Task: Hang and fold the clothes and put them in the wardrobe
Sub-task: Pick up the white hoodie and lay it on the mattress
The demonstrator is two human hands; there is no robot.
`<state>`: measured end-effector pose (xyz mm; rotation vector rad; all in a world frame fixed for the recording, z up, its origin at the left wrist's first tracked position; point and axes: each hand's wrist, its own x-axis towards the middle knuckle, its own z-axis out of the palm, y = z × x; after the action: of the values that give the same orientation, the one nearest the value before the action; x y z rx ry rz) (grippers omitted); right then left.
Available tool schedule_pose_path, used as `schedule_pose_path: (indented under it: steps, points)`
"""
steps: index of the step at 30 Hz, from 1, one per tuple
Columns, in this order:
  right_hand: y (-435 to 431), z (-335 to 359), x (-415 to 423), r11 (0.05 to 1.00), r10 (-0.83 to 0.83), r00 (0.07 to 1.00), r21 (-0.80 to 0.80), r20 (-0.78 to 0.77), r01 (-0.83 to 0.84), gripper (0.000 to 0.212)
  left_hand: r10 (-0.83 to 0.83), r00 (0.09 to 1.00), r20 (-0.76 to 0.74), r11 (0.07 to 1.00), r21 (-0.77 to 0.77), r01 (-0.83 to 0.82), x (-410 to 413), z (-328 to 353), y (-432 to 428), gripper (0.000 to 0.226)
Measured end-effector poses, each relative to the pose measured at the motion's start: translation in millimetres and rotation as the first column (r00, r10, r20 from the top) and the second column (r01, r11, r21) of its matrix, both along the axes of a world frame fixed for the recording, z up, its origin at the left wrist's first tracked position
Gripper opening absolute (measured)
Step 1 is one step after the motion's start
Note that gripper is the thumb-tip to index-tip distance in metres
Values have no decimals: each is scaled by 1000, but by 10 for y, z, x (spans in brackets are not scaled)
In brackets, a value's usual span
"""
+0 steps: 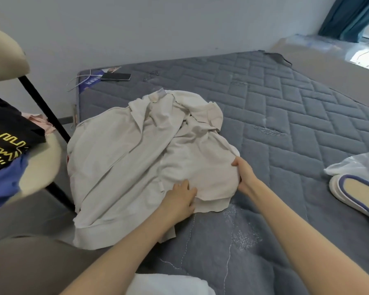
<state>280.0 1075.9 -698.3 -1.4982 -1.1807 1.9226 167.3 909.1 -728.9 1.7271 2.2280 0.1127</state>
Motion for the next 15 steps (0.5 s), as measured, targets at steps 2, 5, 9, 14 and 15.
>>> schedule_pose_path:
  steps: [2,5,9,14,15]
  points:
    - [-14,5,124,999,-37,999,-10,-23,37,20,14,977,215,1000,7,-16,26,67,-9,23]
    - [3,59,307,964,-259,966,68,-8,259,15,40,811,584,999,-24,-32,72,248,31,5]
    - [-19,31,487,884,-460,888,110,28,454,17,57,661,748,985,-152,87,236,349,22,21]
    - [-181,78,519,973,-230,958,56,170,224,16,184,647,740,924,-354,142,230,215,-166,14]
    - [-190,132,475,986,-163,974,57,160,155,23,234,614,754,923,-371,104,171,244,-203,8]
